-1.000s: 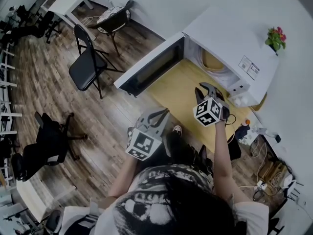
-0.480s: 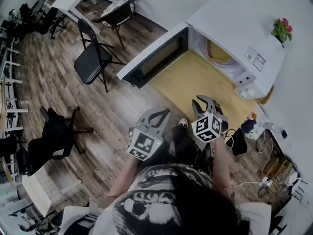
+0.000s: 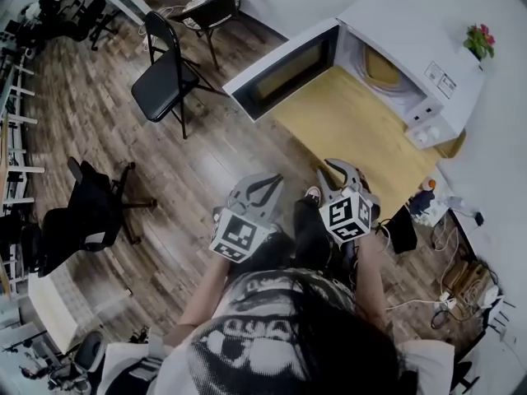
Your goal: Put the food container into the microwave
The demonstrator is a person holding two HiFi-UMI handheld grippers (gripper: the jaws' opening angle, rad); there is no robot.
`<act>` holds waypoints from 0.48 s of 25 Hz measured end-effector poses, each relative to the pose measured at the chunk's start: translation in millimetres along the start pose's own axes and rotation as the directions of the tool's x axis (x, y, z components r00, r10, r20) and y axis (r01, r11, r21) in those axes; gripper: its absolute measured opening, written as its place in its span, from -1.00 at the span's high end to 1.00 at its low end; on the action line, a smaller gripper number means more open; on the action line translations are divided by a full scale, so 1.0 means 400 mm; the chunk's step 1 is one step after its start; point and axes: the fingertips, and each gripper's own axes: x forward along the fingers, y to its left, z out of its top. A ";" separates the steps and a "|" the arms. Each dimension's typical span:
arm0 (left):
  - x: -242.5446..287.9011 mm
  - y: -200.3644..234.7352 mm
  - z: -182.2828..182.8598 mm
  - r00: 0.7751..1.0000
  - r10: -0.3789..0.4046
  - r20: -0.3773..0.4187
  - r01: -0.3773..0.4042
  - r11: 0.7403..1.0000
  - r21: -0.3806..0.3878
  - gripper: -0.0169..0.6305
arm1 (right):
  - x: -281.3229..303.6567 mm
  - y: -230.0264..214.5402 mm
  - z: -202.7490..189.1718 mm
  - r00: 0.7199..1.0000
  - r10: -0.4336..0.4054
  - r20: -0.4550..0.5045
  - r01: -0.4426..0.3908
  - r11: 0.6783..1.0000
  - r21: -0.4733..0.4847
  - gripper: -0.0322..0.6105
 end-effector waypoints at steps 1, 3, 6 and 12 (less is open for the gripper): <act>-0.027 -0.005 -0.010 1.000 0.004 0.003 -0.004 1.000 0.000 0.92 | -0.013 0.030 0.016 1.000 0.001 0.008 -0.001 1.000 -0.005 0.66; -0.079 -0.018 -0.026 1.000 0.012 0.015 -0.012 1.000 0.001 0.92 | -0.042 0.089 0.044 1.000 0.003 0.023 -0.002 1.000 -0.015 0.67; -0.147 -0.045 -0.049 0.999 0.020 0.036 -0.020 1.000 0.001 0.92 | -0.088 0.169 0.074 0.999 0.005 0.045 -0.004 1.000 -0.023 0.69; -0.245 -0.118 -0.085 0.997 -0.003 0.083 0.004 1.000 -0.012 0.92 | -0.174 0.293 0.100 0.997 -0.021 0.070 0.023 0.999 -0.033 0.76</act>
